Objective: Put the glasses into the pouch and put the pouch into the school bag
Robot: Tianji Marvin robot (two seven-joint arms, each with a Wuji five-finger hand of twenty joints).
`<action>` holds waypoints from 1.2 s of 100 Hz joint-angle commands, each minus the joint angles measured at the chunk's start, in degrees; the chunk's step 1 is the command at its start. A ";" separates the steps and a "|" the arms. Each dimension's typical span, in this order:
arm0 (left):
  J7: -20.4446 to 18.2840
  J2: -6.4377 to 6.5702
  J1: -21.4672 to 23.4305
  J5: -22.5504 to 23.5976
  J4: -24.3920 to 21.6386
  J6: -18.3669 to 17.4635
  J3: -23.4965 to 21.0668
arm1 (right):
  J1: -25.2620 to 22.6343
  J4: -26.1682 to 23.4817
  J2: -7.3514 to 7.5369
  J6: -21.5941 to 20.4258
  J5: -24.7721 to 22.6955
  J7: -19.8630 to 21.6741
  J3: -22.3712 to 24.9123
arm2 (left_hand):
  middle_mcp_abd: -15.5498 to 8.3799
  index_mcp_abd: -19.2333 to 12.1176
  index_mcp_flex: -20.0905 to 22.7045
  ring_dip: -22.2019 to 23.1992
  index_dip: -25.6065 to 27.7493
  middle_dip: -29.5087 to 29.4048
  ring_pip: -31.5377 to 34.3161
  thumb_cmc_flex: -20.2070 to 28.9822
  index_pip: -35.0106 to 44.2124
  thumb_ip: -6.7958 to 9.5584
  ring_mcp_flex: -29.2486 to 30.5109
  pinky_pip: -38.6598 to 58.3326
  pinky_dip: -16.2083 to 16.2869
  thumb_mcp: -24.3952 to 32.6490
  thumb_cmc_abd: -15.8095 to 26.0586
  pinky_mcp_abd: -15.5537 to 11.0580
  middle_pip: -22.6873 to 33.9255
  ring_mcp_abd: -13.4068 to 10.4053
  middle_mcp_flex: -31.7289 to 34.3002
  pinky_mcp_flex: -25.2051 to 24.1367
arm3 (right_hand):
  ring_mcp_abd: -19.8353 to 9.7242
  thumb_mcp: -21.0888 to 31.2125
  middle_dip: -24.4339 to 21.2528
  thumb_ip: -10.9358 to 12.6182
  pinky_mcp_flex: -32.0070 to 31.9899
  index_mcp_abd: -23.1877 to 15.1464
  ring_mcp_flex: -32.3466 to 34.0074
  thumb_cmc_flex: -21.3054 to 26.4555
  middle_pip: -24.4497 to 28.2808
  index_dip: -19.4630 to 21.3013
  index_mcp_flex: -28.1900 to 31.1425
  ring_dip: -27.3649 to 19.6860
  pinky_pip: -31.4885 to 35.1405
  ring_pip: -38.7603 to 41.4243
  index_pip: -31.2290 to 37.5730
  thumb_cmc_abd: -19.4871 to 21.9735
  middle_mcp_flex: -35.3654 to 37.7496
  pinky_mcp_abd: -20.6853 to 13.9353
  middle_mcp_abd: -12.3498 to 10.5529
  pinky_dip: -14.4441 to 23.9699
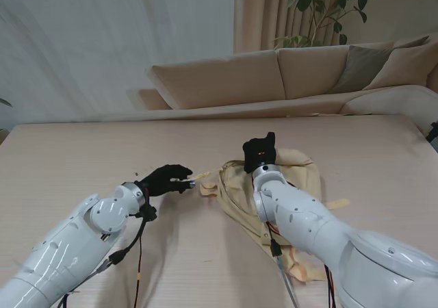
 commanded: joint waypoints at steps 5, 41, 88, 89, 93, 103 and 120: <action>-2.92 0.38 1.80 1.39 -1.75 -0.33 0.20 | 0.33 6.15 -2.87 0.63 2.25 -2.61 0.26 | -0.23 -1.37 0.69 0.82 1.09 1.03 0.94 -2.20 2.31 -0.76 0.26 2.04 -0.60 0.88 0.76 0.60 0.58 0.14 -0.24 -0.99 | 1.96 5.37 4.81 2.95 1.94 2.42 6.14 7.39 7.76 1.58 7.53 2.68 0.53 5.81 8.97 1.89 6.44 5.15 12.91 0.53; -5.32 3.34 21.94 10.94 -21.17 6.49 -11.02 | 0.27 12.99 -6.25 3.51 5.83 -11.91 2.60 | 2.31 0.03 1.29 0.85 0.81 0.96 1.03 -0.23 2.26 -0.22 1.07 3.88 0.03 -0.40 0.34 0.49 0.27 1.39 0.81 -0.93 | 4.12 8.68 7.54 5.83 8.17 6.35 11.78 10.24 10.56 0.46 8.36 3.82 1.31 7.08 11.68 -4.21 8.99 7.57 15.85 0.16; -0.83 1.93 18.68 7.35 -19.23 3.41 -7.63 | -2.11 3.58 -2.44 8.32 4.42 -2.93 6.45 | 1.94 -0.84 1.51 0.91 0.96 1.08 1.30 -0.48 2.10 -0.08 1.36 6.07 0.90 -0.71 0.33 0.31 0.01 1.23 0.74 -0.43 | -4.10 0.28 -0.66 1.15 -6.32 -1.79 -4.29 -1.09 0.39 -3.94 -7.98 -2.23 -3.49 -7.91 0.18 3.98 -5.84 -0.79 1.63 -2.11; -0.88 1.90 18.39 7.18 -18.94 3.41 -7.54 | -2.37 2.22 -1.82 8.37 4.05 -1.98 6.71 | 1.96 -0.80 1.50 0.91 0.96 1.09 1.31 -0.45 2.10 -0.08 1.36 6.07 0.90 -0.69 0.31 0.31 0.04 1.22 0.77 -0.45 | -4.27 -0.67 -1.08 1.14 -8.22 -1.79 -6.42 -1.70 0.01 -4.10 -9.79 -2.49 -4.22 -8.48 -0.94 4.20 -8.14 -1.01 1.32 -2.32; -1.03 1.83 17.38 6.73 -17.96 3.42 -7.21 | -3.54 -3.11 0.52 8.98 2.58 1.76 8.00 | 1.91 -0.70 1.45 0.90 0.96 1.08 1.30 -0.43 2.09 -0.10 1.18 6.08 0.90 -0.63 0.31 0.30 0.02 1.25 0.59 -0.46 | -5.16 -4.25 -3.21 2.17 -14.54 -1.44 -14.91 -3.82 -0.41 -3.79 -15.87 -3.10 -6.55 -9.74 -6.41 6.72 -17.34 -2.14 -0.59 -3.56; -0.88 1.67 15.44 6.76 -15.85 3.32 -6.62 | -5.37 -13.08 5.74 9.72 -1.83 9.64 9.49 | 1.87 -0.82 1.52 0.94 0.98 1.11 1.43 -0.58 2.16 -0.17 1.22 6.16 0.91 -0.58 0.32 0.31 0.12 1.20 0.48 -0.46 | -10.11 -7.84 -9.56 12.71 -24.19 -0.35 -33.12 -9.19 0.01 0.70 -31.16 -3.12 -11.85 -14.83 -15.66 14.30 -39.62 -7.57 -6.59 -4.21; -0.58 1.39 13.60 5.99 -13.63 3.27 -5.81 | -6.72 -23.55 11.74 3.92 -9.65 15.31 11.49 | 1.86 -0.62 1.51 0.93 0.96 1.11 1.48 -0.63 2.14 -0.23 1.12 6.19 0.91 -0.32 0.24 0.29 0.24 1.24 0.62 -0.60 | -15.40 -8.91 -12.67 13.12 -25.05 -3.79 -43.27 -9.90 -1.65 -6.72 -44.97 -5.66 -25.67 -20.99 -10.64 14.49 -53.93 -9.97 -11.32 -2.06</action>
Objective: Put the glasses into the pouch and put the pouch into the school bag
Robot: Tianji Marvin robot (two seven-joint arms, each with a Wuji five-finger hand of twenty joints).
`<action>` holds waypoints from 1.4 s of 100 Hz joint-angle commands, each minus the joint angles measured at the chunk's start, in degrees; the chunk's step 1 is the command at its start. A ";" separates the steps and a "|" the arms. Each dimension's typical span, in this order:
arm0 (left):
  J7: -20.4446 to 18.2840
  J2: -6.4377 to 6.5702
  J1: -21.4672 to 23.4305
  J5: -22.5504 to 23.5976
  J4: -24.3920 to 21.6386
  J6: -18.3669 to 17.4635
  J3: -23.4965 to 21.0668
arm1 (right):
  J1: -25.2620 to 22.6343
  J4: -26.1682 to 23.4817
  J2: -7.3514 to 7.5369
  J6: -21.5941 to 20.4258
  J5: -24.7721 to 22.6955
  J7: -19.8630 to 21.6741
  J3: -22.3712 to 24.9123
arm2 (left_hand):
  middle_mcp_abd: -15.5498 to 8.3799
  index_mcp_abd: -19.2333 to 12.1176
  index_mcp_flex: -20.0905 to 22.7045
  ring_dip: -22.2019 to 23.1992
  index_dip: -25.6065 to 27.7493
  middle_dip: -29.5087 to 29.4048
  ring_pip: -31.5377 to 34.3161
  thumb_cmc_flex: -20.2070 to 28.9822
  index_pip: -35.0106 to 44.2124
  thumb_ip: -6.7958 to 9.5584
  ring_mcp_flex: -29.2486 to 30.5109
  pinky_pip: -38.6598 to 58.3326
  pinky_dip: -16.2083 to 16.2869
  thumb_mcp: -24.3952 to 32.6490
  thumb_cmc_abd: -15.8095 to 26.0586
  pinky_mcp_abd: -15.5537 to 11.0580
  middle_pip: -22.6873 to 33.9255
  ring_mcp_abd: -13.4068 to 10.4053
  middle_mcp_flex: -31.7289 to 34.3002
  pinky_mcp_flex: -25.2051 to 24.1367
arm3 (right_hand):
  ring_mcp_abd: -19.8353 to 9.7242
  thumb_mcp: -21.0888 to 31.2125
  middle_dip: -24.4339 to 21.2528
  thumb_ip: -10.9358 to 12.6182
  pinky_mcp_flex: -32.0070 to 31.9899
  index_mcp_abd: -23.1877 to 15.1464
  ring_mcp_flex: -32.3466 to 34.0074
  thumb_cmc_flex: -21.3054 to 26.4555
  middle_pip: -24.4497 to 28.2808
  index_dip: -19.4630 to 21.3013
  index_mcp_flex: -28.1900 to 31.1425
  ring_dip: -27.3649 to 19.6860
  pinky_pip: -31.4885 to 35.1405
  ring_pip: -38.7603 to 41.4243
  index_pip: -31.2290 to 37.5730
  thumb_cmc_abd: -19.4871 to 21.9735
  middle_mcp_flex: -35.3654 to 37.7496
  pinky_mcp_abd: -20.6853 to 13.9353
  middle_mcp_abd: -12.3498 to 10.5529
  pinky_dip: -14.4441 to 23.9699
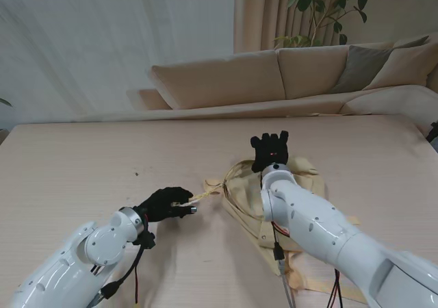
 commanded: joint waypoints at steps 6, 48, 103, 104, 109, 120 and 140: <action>-0.47 -0.50 -0.56 -0.14 0.71 -0.29 0.25 | 0.45 -2.31 2.07 -7.04 -2.24 -0.08 0.73 | -0.14 -0.66 2.50 0.91 0.95 1.01 1.00 -0.79 1.85 -0.24 0.37 2.06 0.89 -0.18 0.18 -0.30 0.34 -0.12 -0.19 -0.66 | -3.17 0.11 -1.85 1.97 -1.47 -3.92 -3.13 -1.62 -2.70 -2.17 -4.20 -1.89 -3.99 -2.90 1.42 -0.85 -4.23 -1.42 -3.97 3.07; 0.23 -0.35 1.02 1.67 -0.68 0.31 -0.22 | 7.99 -5.23 3.10 -20.34 2.26 18.92 -8.80 | -0.31 -0.74 2.55 0.84 0.95 0.96 1.01 -0.99 1.89 -0.32 0.46 1.91 0.77 0.07 0.19 -0.16 0.28 -0.24 -0.26 -0.84 | -11.09 3.79 -8.00 0.35 -0.96 -13.85 -9.25 1.12 -18.38 -11.06 -10.18 -10.47 -11.03 -20.09 -3.29 -2.49 -9.32 -5.14 -15.24 -2.66; -1.62 0.21 -1.21 3.20 0.83 -0.41 -1.30 | 8.46 1.26 -1.38 -13.29 5.24 14.75 -12.66 | -0.23 -1.05 2.57 0.72 0.97 0.91 0.85 -1.22 1.81 -0.33 0.50 1.48 0.52 0.07 0.20 -0.04 0.23 -0.29 0.05 -1.19 | 3.24 13.41 10.61 -10.84 10.61 -4.17 34.59 7.42 8.62 2.68 42.03 1.94 16.27 17.68 18.35 -9.01 48.72 7.28 10.48 -1.04; -1.70 0.23 -1.44 3.24 1.02 -0.48 -1.27 | 8.41 1.44 -1.46 -12.75 4.98 14.19 -12.65 | -0.25 -1.09 2.56 0.72 0.97 0.89 0.84 -1.21 1.80 -0.33 0.49 1.47 0.52 0.08 0.21 -0.04 0.19 -0.28 -0.02 -1.19 | 3.82 13.68 10.83 -10.86 11.66 -3.62 35.34 7.71 8.89 2.79 42.32 2.07 16.62 18.13 18.45 -9.34 49.16 7.74 11.09 -0.86; -2.15 0.28 -2.72 3.26 2.15 -0.84 -0.99 | 8.13 2.13 -1.82 -9.58 3.54 11.65 -12.58 | -0.29 -1.12 2.48 0.69 0.97 0.84 0.74 -1.25 1.75 -0.33 0.30 1.40 0.48 0.09 0.29 -0.05 0.02 -0.36 -0.45 -1.25 | 5.68 13.98 11.66 -10.79 16.02 -1.99 38.15 8.98 9.78 3.04 43.57 2.65 18.01 19.70 19.00 -10.15 51.12 9.08 13.02 -0.19; -2.10 -0.03 -6.54 2.45 5.90 -1.75 0.40 | 7.19 6.33 -3.79 -5.24 2.31 2.21 -11.26 | -0.20 -1.21 2.27 0.70 1.02 0.86 0.69 -1.31 1.71 -0.39 0.09 1.36 0.44 0.00 0.45 -0.20 0.01 -0.43 -0.73 -1.20 | 9.94 13.88 15.33 -9.86 24.65 2.35 45.44 11.79 9.74 2.42 45.60 5.09 19.70 20.97 20.37 -11.57 56.58 11.21 16.22 1.33; 1.15 -2.78 -15.58 -3.95 15.81 -2.59 6.31 | 6.64 18.01 -10.19 2.59 6.56 -12.32 -8.38 | -0.51 -1.95 -1.21 0.93 0.80 0.96 1.01 -0.45 0.11 -1.33 -0.26 1.84 0.65 -0.59 0.73 -0.50 0.20 -0.46 -2.02 -1.10 | 12.47 17.99 21.34 -6.24 33.17 9.55 52.90 16.34 16.57 1.52 47.23 8.43 22.44 25.72 22.99 -19.40 59.69 13.86 18.95 1.90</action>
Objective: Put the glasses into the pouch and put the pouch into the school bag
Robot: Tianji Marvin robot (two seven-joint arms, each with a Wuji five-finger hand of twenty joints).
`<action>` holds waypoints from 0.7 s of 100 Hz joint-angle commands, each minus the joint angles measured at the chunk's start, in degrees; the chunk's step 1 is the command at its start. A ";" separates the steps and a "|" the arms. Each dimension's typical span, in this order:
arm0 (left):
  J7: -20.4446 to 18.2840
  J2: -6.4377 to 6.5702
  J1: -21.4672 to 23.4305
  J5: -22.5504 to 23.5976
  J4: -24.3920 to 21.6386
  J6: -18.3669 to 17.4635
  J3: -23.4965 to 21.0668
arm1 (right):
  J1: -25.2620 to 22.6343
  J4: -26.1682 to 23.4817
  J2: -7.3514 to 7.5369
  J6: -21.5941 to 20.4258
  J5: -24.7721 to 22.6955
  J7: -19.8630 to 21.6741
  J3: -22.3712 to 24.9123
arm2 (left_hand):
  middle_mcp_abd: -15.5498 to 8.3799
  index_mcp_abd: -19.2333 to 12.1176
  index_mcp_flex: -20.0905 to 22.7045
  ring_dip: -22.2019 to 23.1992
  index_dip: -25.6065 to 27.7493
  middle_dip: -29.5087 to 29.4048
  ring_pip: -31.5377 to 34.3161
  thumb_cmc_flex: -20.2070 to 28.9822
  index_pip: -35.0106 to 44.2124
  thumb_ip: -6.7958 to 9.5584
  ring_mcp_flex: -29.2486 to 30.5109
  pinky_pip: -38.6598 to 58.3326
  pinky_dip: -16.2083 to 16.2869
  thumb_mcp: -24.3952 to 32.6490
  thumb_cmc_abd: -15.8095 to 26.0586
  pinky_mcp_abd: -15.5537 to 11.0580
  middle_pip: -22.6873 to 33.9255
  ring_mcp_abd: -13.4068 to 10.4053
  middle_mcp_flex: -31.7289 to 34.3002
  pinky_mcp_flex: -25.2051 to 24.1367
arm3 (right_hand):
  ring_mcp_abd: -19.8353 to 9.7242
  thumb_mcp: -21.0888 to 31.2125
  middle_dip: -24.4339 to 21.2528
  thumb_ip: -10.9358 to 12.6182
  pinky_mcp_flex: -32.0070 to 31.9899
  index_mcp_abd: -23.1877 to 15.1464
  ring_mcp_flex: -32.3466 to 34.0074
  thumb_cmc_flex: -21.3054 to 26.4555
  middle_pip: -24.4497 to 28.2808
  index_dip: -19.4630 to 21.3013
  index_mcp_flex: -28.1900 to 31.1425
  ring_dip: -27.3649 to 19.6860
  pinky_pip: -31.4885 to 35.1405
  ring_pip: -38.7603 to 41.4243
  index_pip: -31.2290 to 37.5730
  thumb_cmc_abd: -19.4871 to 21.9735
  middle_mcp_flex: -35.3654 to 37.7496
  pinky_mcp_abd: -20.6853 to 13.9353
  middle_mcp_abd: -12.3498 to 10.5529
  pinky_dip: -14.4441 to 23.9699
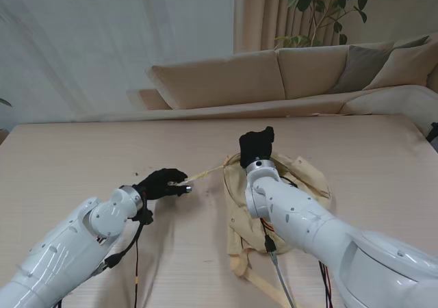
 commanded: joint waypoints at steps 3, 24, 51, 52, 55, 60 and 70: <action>-1.25 -1.79 -3.10 -2.02 2.40 -0.17 1.05 | 0.07 3.51 -1.15 0.54 2.04 -0.32 1.28 | -0.42 0.52 0.74 0.92 0.72 0.53 0.95 -0.02 3.10 -1.56 -0.37 1.81 0.63 -0.97 0.55 -0.52 0.31 -0.52 -1.81 -1.06 | 1.01 9.36 6.18 5.56 2.88 5.68 6.63 10.90 12.89 2.01 4.45 3.62 1.99 6.04 6.01 -0.83 6.26 2.63 12.68 1.17; -4.08 -2.74 -5.28 -7.33 5.24 -1.99 5.32 | 0.78 12.97 -5.60 0.68 6.82 -7.03 1.63 | -0.87 0.38 -2.94 0.97 -0.71 0.55 1.01 4.18 2.16 -1.33 -0.73 1.84 0.62 -5.86 1.37 -0.67 0.36 -0.89 -3.14 -1.04 | 0.92 9.38 6.78 9.26 5.99 7.29 6.68 13.52 15.54 1.90 5.06 5.05 2.19 8.86 7.27 -3.30 6.30 4.18 13.15 0.59; -8.16 0.56 6.57 -4.08 -10.09 3.42 0.70 | 0.92 19.08 -8.61 3.44 9.99 -13.46 3.41 | -0.54 1.51 -1.90 0.83 -1.09 0.41 0.73 5.36 2.74 -0.43 -0.92 1.43 0.41 -7.05 1.88 -0.38 0.13 -0.38 -2.96 -1.09 | 1.28 9.38 6.46 10.82 7.68 8.69 6.63 14.80 16.45 1.95 5.28 4.39 2.28 10.16 7.95 -3.00 6.29 5.71 13.67 -0.16; -8.28 0.70 7.19 -3.73 -10.84 3.63 0.40 | 0.89 19.08 -8.59 3.60 9.97 -13.54 3.45 | -0.56 1.57 -1.86 0.83 -1.11 0.40 0.74 5.38 2.74 -0.41 -0.86 1.43 0.41 -7.09 1.93 -0.38 0.12 -0.36 -2.95 -1.09 | 1.24 9.38 6.46 10.86 7.76 8.74 6.64 14.84 16.49 1.96 5.31 4.37 2.28 10.22 7.97 -3.04 6.30 5.74 13.66 -0.19; -8.67 1.11 9.10 -2.81 -13.05 4.38 -0.56 | 0.81 19.09 -8.49 4.10 9.84 -13.67 3.48 | -0.42 1.73 -1.73 0.83 -1.16 0.42 0.77 5.50 2.71 -0.32 -0.66 1.43 0.41 -7.23 1.94 -0.38 0.19 -0.31 -2.55 -1.06 | 1.09 9.38 6.45 10.95 8.16 8.81 6.64 14.99 16.67 2.01 5.39 4.26 2.27 10.43 8.10 -3.39 6.29 5.79 13.57 -0.31; -9.29 1.71 12.03 -1.42 -16.26 5.23 -2.04 | 0.67 19.10 -8.38 4.73 9.72 -13.78 3.60 | -0.34 1.89 -1.64 0.79 -1.23 0.38 0.71 5.71 2.67 -0.21 -0.51 1.50 0.44 -7.40 1.98 -0.36 0.07 -0.22 -2.43 -1.00 | 0.90 9.38 6.39 11.15 8.68 8.82 6.63 15.04 16.85 2.02 5.51 4.07 2.20 10.66 8.22 -3.52 6.30 5.73 13.45 -0.52; -8.87 2.73 17.43 5.40 -20.84 5.23 -5.27 | 0.51 19.10 -8.31 4.59 9.95 -13.83 4.07 | -0.66 1.30 -1.50 0.76 -1.23 0.39 0.75 5.74 2.65 0.01 0.29 2.18 0.74 -8.08 2.22 -0.27 0.00 -0.24 -1.87 -0.26 | 0.87 9.38 6.20 11.31 8.86 8.95 6.57 15.18 16.90 1.96 5.55 3.79 2.02 10.80 8.26 -3.61 6.27 5.77 13.51 -0.81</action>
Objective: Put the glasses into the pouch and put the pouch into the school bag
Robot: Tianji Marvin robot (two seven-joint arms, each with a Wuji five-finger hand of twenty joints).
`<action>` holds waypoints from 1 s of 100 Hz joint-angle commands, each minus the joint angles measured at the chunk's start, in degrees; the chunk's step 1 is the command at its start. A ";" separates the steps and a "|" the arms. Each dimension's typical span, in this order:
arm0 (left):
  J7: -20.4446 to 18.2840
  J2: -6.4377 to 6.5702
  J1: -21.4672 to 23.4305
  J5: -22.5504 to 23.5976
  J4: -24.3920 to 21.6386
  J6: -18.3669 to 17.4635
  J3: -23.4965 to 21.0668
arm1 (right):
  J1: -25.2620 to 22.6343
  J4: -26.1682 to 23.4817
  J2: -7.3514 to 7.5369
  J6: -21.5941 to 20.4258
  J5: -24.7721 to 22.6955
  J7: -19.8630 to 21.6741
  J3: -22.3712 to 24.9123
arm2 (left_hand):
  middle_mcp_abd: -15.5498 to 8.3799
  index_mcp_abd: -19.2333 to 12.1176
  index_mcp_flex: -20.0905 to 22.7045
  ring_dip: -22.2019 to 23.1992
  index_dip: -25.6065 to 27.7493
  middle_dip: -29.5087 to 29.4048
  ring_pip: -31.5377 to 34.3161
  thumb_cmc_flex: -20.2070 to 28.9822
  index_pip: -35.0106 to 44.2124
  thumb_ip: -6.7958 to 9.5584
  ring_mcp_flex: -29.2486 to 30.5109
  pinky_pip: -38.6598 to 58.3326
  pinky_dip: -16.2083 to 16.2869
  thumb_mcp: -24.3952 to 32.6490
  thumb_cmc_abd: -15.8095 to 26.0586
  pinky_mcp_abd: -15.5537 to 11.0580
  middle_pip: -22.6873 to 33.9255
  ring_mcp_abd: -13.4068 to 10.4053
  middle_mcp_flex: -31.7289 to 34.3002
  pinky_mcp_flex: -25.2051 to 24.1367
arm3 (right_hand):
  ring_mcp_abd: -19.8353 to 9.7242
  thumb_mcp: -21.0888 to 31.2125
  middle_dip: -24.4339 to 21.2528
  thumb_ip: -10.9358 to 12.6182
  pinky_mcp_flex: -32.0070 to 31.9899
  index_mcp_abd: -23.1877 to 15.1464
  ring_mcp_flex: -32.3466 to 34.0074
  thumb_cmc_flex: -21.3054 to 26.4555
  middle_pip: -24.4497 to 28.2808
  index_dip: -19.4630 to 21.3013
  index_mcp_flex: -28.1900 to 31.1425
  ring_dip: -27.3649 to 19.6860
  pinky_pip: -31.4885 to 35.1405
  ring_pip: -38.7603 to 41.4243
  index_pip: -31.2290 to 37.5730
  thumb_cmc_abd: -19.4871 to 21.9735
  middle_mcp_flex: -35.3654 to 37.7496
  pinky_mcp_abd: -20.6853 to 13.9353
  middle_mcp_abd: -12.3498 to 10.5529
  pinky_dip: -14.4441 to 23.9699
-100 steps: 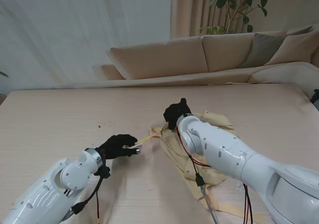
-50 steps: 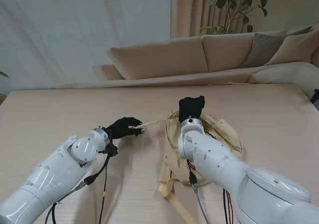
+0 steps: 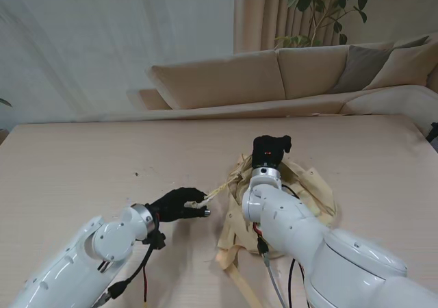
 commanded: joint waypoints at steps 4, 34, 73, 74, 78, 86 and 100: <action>0.09 1.69 5.14 5.83 -0.90 -0.86 -1.76 | -0.03 1.02 1.23 -0.22 0.22 1.00 0.09 | -0.50 -2.45 5.94 0.72 -0.32 0.37 0.67 0.64 6.72 0.12 0.49 2.39 0.85 -2.13 1.37 -0.11 0.08 -0.24 -0.09 0.04 | -2.56 9.34 3.34 9.61 0.84 2.86 4.98 10.05 8.58 1.41 4.33 0.20 1.19 4.46 3.45 3.95 5.70 1.61 10.21 -0.88; 2.32 2.25 15.05 15.36 -7.16 1.36 -9.58 | -0.30 1.04 2.04 0.46 0.31 -0.34 1.97 | -0.35 -2.12 6.06 0.76 -0.18 0.48 0.72 1.79 6.79 0.32 0.31 2.60 1.03 -2.83 0.91 -0.19 -0.09 0.12 -0.19 -0.20 | -2.62 9.34 2.98 9.54 1.04 3.04 4.99 10.22 8.65 1.45 4.31 -0.31 0.94 4.49 3.36 3.91 5.67 1.06 10.20 -1.66; 4.93 1.28 7.07 10.37 -0.01 -2.09 -5.86 | -0.64 -6.13 6.45 -4.61 -1.74 11.58 -0.46 | -0.39 -3.69 5.27 0.85 0.29 0.58 1.13 1.96 6.58 0.02 0.88 3.48 1.53 -3.37 0.58 -0.25 0.10 0.09 0.24 0.37 | -7.08 -2.47 -9.02 2.19 -27.87 -10.41 -20.74 -6.13 -11.74 1.80 -17.34 -7.35 -3.81 -16.36 -17.43 15.58 -19.86 -9.02 -1.15 0.37; 4.87 1.26 6.79 10.16 0.19 -2.16 -5.75 | -0.81 -7.30 7.06 -4.93 -2.20 12.28 -0.33 | -0.38 -3.70 5.26 0.85 0.28 0.57 1.12 1.98 6.58 0.02 0.83 3.48 1.53 -3.38 0.53 -0.28 0.08 0.08 0.18 0.34 | -7.48 -2.85 -9.64 2.80 -29.66 -10.44 -23.14 -6.62 -11.69 2.85 -18.55 -7.40 -4.26 -16.77 -19.01 16.67 -22.54 -9.92 -1.56 0.13; 4.71 1.21 5.84 9.57 0.90 -2.41 -5.35 | -1.52 -11.71 9.40 -5.68 -4.20 14.89 0.18 | -0.43 -3.66 5.32 0.86 0.27 0.59 1.15 1.99 6.58 0.02 0.80 3.53 1.56 -3.40 0.53 -0.32 0.10 0.11 0.11 0.36 | -9.50 -4.37 -12.32 8.91 -34.27 -9.94 -30.54 -9.63 -11.65 5.96 -23.29 -7.23 -5.06 -18.90 -23.44 21.34 -31.47 -12.61 -3.92 -0.72; 4.46 1.16 4.28 8.97 2.02 -2.87 -4.69 | -2.69 -19.94 13.91 -8.22 -8.20 20.36 1.16 | -0.51 -3.70 5.40 0.85 0.21 0.60 1.17 1.89 6.56 0.01 0.75 3.56 1.59 -3.44 0.63 -0.26 0.14 0.06 0.02 0.30 | -13.89 -6.44 -16.70 11.89 -39.26 -10.35 -43.03 -11.38 -12.77 6.73 -35.97 -8.53 -9.84 -24.85 -23.53 24.05 -46.38 -16.72 -7.78 -3.02; 4.36 1.10 2.96 8.62 3.13 -3.27 -3.99 | -3.85 -30.09 19.51 -13.90 -14.82 26.21 2.58 | -0.50 -3.76 5.40 0.82 0.17 0.58 1.18 1.97 6.60 -0.01 0.70 3.52 1.58 -3.48 0.53 -0.34 0.15 0.05 0.03 0.25 | -18.89 -8.24 -20.56 12.27 -40.27 -11.88 -51.64 -13.13 -16.86 -1.48 -48.75 -11.68 -23.29 -31.84 -20.81 25.26 -59.12 -18.06 -12.74 -4.25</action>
